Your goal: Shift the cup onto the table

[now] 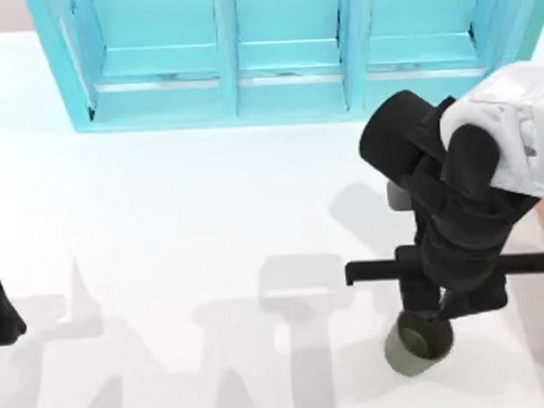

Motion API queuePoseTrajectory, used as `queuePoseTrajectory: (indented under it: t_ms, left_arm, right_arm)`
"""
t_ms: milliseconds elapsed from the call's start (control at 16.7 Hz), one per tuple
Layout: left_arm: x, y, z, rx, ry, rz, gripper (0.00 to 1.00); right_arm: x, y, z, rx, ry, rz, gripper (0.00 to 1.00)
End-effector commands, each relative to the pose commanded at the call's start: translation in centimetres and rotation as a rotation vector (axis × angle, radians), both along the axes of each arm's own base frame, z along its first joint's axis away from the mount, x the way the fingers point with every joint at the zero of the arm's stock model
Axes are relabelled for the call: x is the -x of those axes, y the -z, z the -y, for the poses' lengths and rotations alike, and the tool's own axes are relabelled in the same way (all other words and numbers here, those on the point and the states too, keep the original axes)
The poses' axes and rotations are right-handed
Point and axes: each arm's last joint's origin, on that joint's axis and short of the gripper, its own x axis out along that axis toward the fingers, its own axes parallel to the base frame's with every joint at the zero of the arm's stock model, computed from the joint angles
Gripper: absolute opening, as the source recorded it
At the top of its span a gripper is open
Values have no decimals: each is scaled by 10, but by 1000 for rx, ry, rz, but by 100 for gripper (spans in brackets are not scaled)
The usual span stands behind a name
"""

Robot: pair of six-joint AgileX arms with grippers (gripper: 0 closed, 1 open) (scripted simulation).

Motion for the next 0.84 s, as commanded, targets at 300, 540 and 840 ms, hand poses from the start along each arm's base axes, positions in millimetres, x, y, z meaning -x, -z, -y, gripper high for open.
queuePoseTrajectory:
  t_ms: [300,540,840]
  left_arm:
    - [0,0,0,0,0,0,100]
    - [0,0,0,0,0,0,100]
    - [0,0,0,0,0,0,100]
  right_arm:
    - [0,0,0,0,0,0,75]
    - [0,0,0,0,0,0,100]
    - [0,0,0,0,0,0,100]
